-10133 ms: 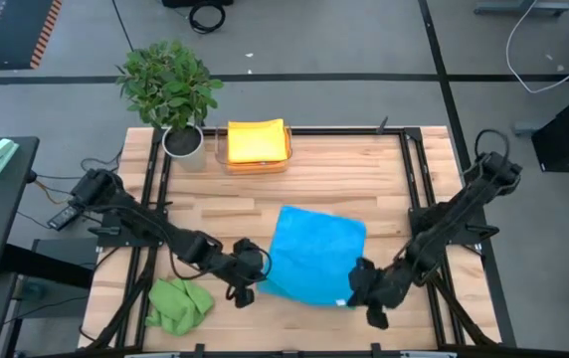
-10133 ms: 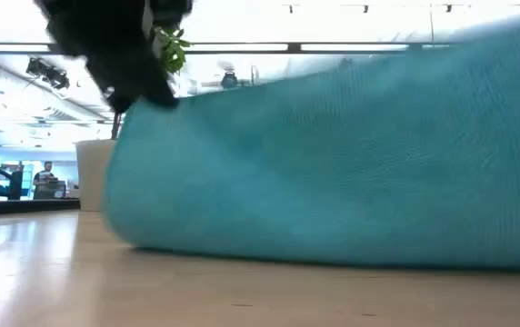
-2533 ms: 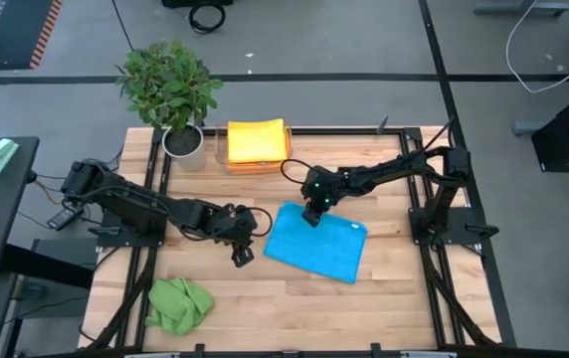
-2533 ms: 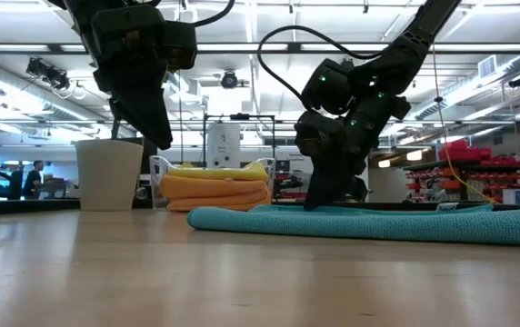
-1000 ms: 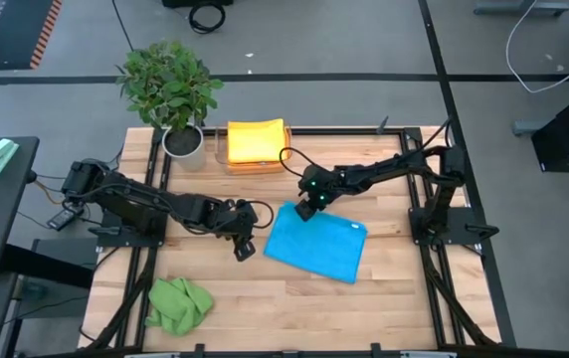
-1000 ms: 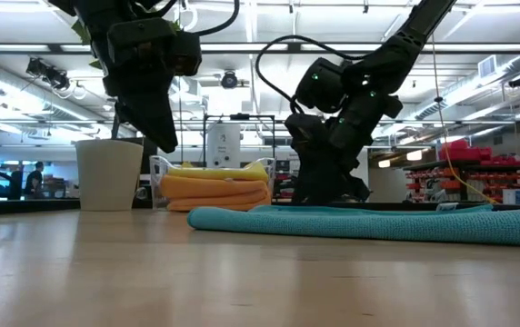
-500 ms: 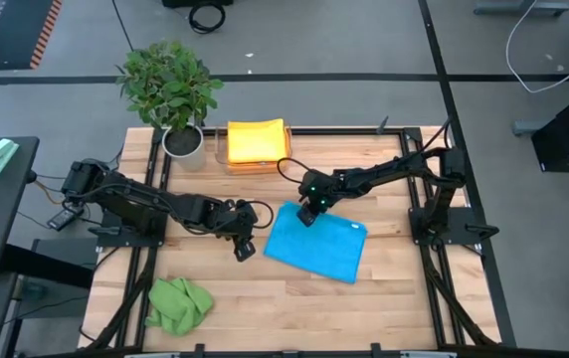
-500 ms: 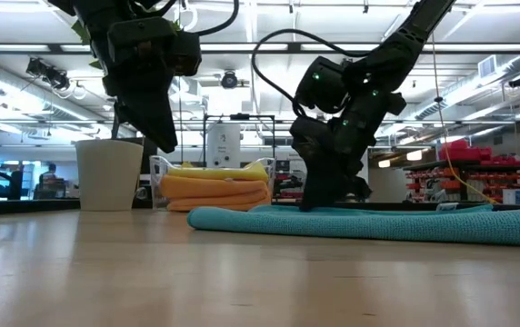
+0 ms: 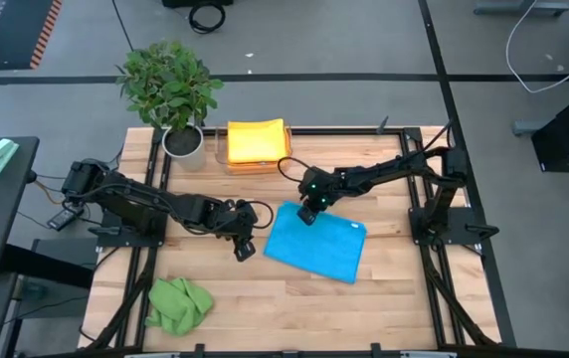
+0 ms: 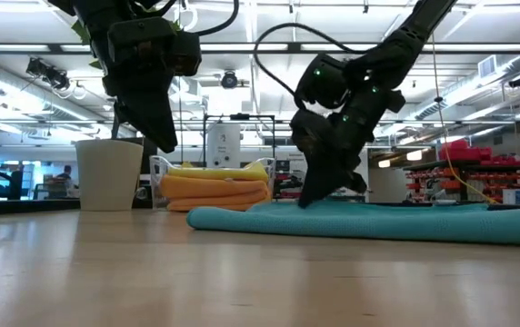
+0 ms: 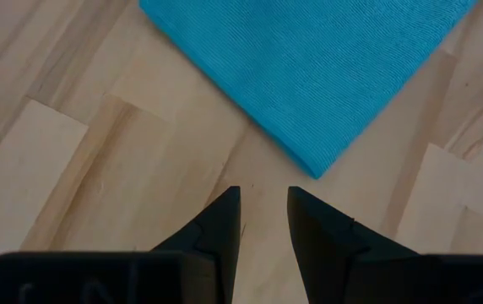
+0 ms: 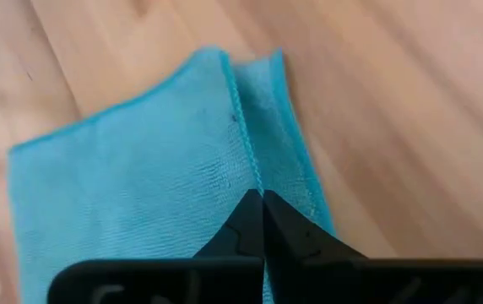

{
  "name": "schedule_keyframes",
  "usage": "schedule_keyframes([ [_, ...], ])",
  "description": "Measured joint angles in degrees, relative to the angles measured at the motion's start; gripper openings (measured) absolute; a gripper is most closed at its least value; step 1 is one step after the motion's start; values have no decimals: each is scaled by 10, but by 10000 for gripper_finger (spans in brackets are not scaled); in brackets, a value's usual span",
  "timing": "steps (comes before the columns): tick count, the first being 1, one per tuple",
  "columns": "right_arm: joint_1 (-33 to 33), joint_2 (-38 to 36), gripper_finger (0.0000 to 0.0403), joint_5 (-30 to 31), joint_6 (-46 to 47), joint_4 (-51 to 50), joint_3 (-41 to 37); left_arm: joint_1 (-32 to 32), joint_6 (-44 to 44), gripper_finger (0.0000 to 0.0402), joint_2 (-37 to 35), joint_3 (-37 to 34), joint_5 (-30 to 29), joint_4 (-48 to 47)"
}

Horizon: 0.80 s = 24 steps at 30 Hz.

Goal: Fold microfiber towels
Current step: Fold the blue microfiber cloth

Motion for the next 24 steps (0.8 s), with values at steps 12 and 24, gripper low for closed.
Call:
schedule_keyframes([
  [12,-29,-52,1,-5,11,-34,0,-1,-1,107,0,0,0,0],
  [24,-29,-47,0,52,1,-60,0,0,0,107,0,0,0,0],
])
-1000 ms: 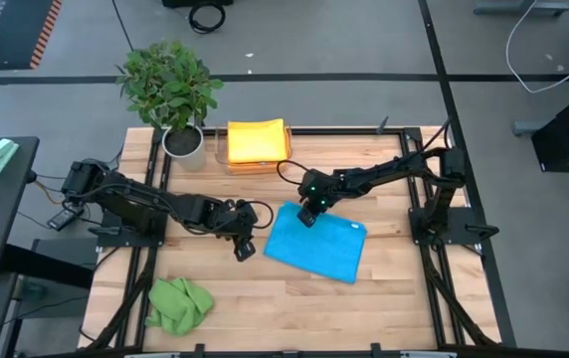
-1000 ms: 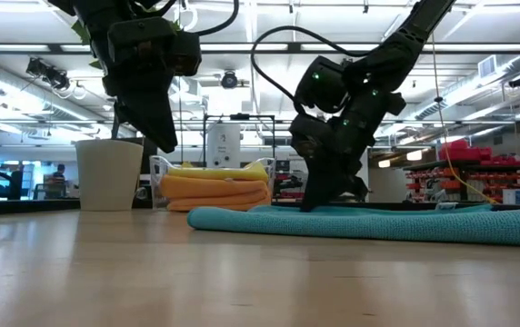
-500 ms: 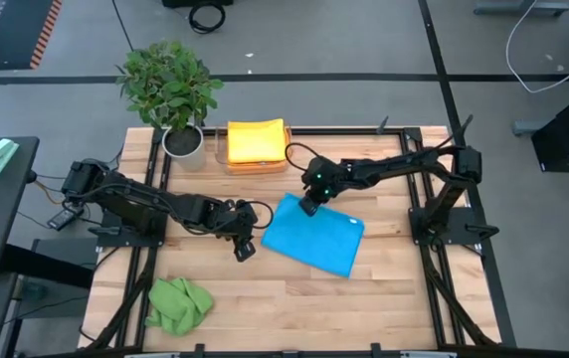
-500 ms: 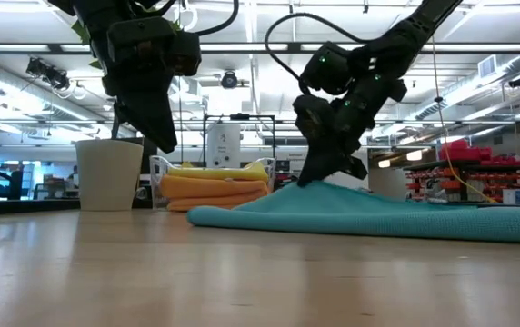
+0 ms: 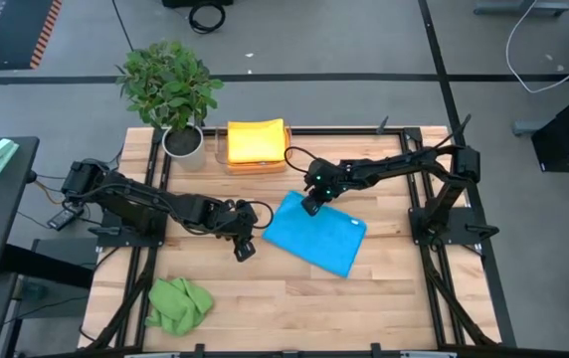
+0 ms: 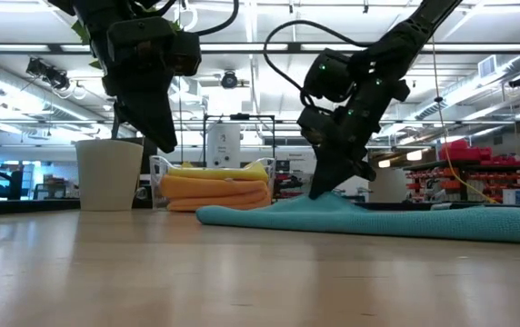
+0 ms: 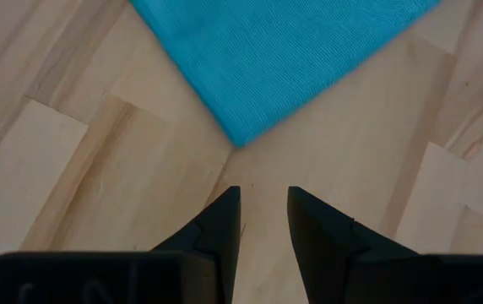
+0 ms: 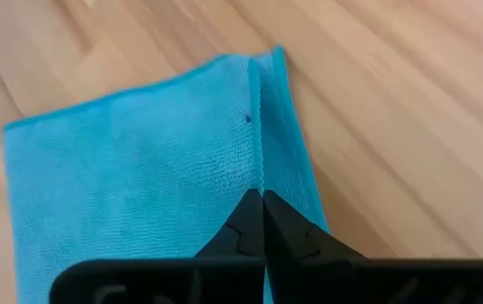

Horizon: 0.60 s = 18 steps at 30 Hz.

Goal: Fold microfiber towels
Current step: Fold the blue microfiber cloth

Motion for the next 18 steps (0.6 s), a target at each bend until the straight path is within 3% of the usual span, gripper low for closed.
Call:
schedule_keyframes([
  [14,1,-9,0,61,-7,-14,0,0,13,107,0,0,0,-1],
  [18,-5,-2,0,64,-7,-29,0,1,13,107,0,0,0,43],
])
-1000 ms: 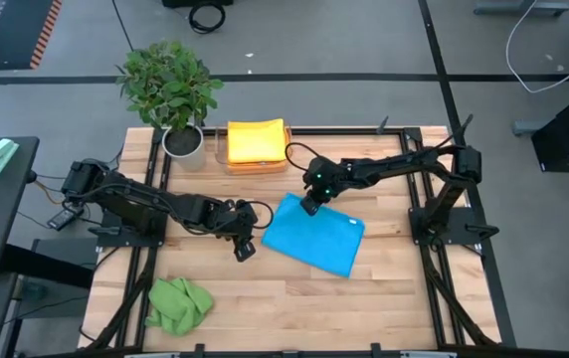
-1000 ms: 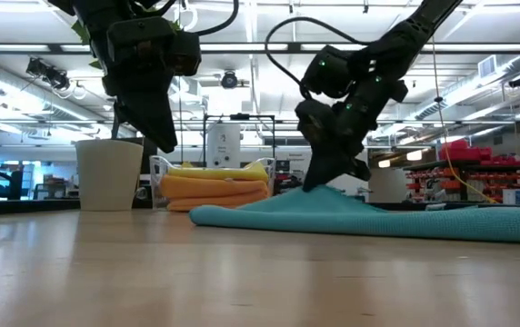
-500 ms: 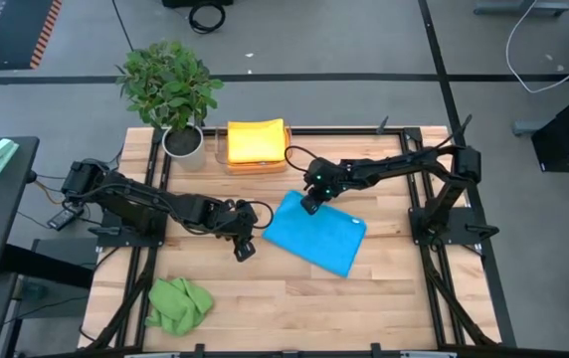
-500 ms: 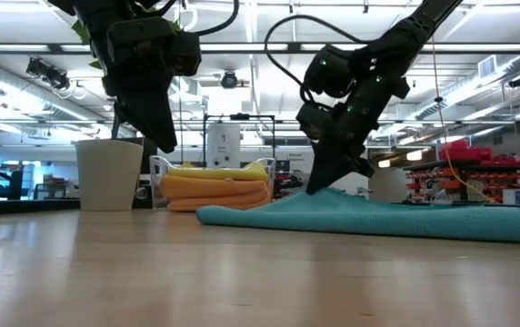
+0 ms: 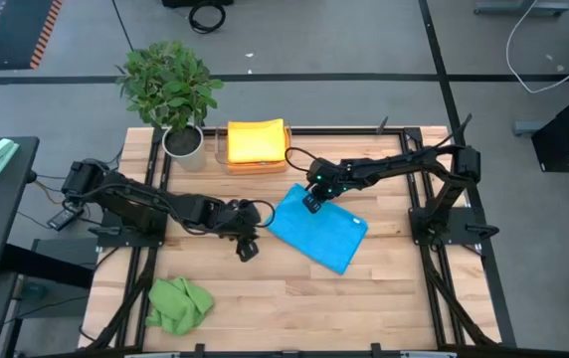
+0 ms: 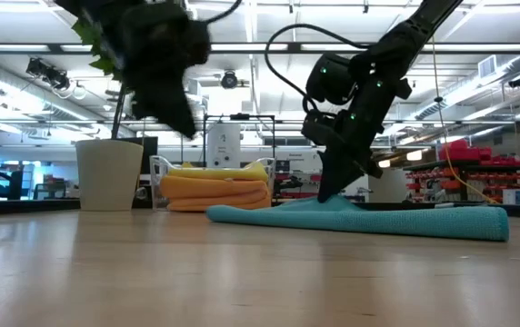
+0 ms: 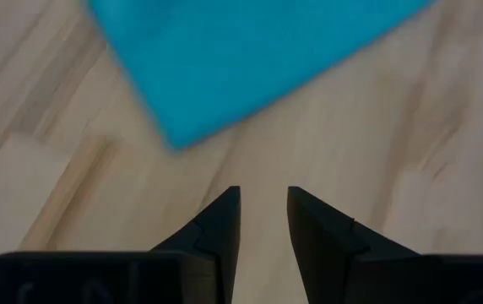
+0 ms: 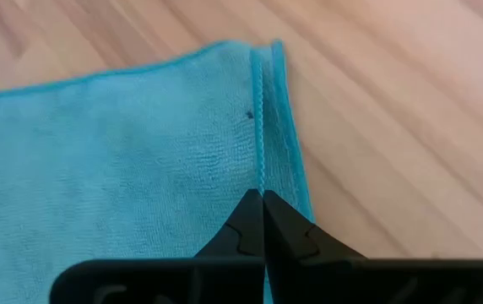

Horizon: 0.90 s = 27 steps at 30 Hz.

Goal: Fold microfiber towels
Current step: Fold the blue microfiber cloth

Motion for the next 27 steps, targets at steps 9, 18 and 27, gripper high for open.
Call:
schedule_keyframes([
  [9,-7,-1,0,15,-5,-1,0,56,61,84,122,1,-20,229],
  [18,-7,-1,0,46,3,-19,0,123,75,43,193,0,24,235],
  [27,-7,-1,0,75,16,-39,0,137,81,19,242,3,25,259],
])
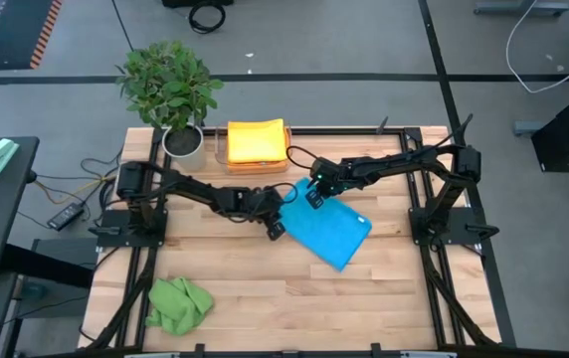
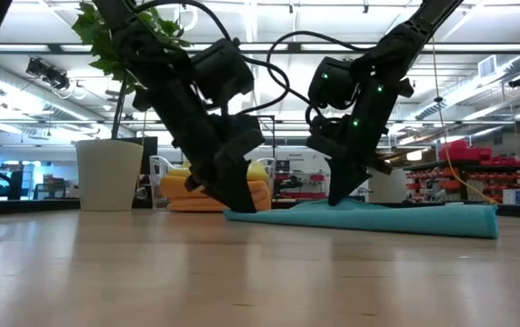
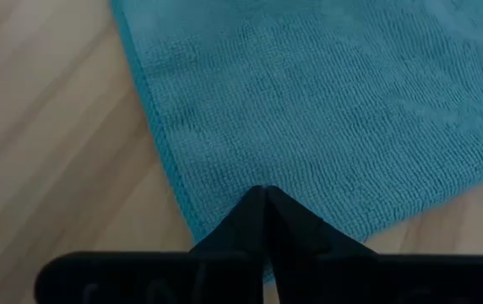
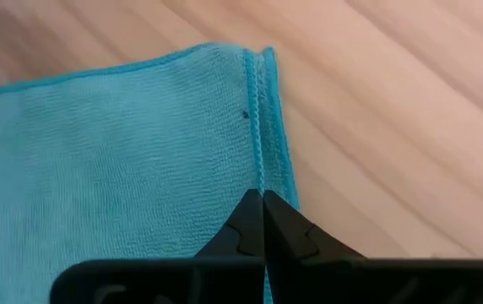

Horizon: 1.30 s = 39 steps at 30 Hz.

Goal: Fold microfiber towels
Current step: Fold the blue microfiber cloth

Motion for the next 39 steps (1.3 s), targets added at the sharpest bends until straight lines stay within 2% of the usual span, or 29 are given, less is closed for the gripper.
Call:
schedule_keyframes([
  [9,-4,0,9,29,10,-16,0,1,-8,16,9,0,2,-2],
  [16,-34,-25,77,31,-7,-35,0,0,-18,13,10,-1,9,-3],
  [20,-47,-66,124,11,18,-125,0,0,-19,11,11,-1,13,-3],
  [23,-15,-110,154,-10,33,-205,0,2,-19,17,11,-1,27,-3],
  [26,34,-161,170,-30,64,-236,-29,4,-19,21,11,-2,33,-3],
  [29,62,-208,173,-61,123,-238,-81,4,-19,19,11,-2,33,-1],
  [34,102,-276,166,-75,214,-232,-163,4,-16,11,12,-3,35,7],
  [39,141,-323,163,-77,289,-230,-214,10,-18,20,12,-3,52,7],
])
